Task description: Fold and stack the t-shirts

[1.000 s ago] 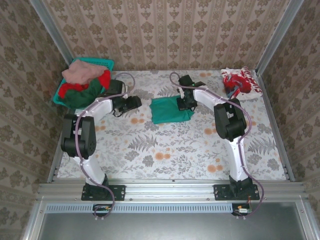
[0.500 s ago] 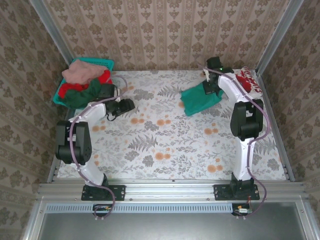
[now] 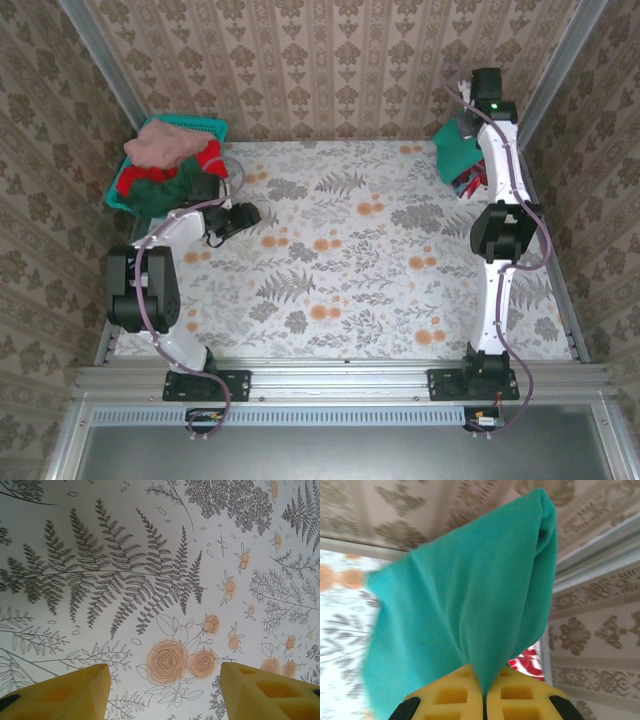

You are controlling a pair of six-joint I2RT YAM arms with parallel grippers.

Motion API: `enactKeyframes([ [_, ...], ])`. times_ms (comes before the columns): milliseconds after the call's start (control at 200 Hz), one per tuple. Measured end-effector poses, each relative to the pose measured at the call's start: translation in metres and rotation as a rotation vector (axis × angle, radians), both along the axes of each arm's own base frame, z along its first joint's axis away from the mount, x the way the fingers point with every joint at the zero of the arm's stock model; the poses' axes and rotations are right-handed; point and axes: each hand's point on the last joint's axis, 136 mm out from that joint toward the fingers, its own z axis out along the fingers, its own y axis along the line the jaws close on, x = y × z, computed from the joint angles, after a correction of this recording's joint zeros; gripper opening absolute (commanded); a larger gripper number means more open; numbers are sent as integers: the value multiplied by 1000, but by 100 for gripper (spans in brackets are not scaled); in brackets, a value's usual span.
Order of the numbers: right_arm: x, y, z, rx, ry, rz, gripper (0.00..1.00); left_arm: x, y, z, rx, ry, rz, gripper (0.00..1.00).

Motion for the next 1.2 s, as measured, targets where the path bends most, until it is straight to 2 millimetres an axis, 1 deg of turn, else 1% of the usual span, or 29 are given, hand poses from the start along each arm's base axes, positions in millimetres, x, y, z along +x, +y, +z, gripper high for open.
enactKeyframes([
  [45,-2,-15,-9,-1,22,-21,0,0,1,2,1,-4,3,61],
  [110,-7,-32,-22,-1,58,-43,0,0,3,4,3,-9,6,61],
  [210,-15,-50,-38,-6,107,-66,0,-1,5,4,6,-6,5,61],
  [275,-18,-56,-42,-20,126,-72,0,-3,5,4,9,0,3,61],
  [375,-20,-61,-41,-47,136,-80,0,-4,6,4,13,5,5,61],
  [420,-21,-64,-41,-56,140,-89,5,-5,6,5,15,5,6,61],
  [475,-22,-66,-43,-60,146,-96,5,-5,7,8,15,-2,7,61],
  [560,-27,-72,-53,-61,170,-113,5,-5,7,14,14,-17,7,61],
  [665,-38,-83,-75,-43,225,-142,5,-5,7,18,14,-28,6,61],
  [735,-46,-90,-86,-31,252,-162,5,-5,7,18,15,-30,6,61],
  [800,-52,-96,-89,-20,259,-183,5,-5,7,18,17,-29,7,61],
  [870,-56,-103,-85,-12,244,-203,6,-5,8,18,18,-30,8,61],
  [910,-56,-107,-80,-2,226,-213,10,-5,8,18,19,-29,8,61],
  [955,-57,-109,-74,8,207,-219,18,-6,8,18,20,-27,9,61],
  [1015,-58,-111,-67,15,189,-223,22,-7,8,17,21,-22,9,61],
  [1040,-58,-111,-64,17,182,-223,27,-7,8,17,21,-20,9,61],
  [1085,-57,-113,-61,24,166,-231,42,-8,8,16,22,-16,9,61],
  [1105,-57,-113,-60,21,165,-226,47,-8,8,16,22,-14,9,61],
  [1160,-57,-114,-59,30,154,-234,59,-9,9,16,22,-12,9,61],
  [1200,-56,-114,-58,30,152,-232,66,-9,9,16,24,-11,10,61],
])
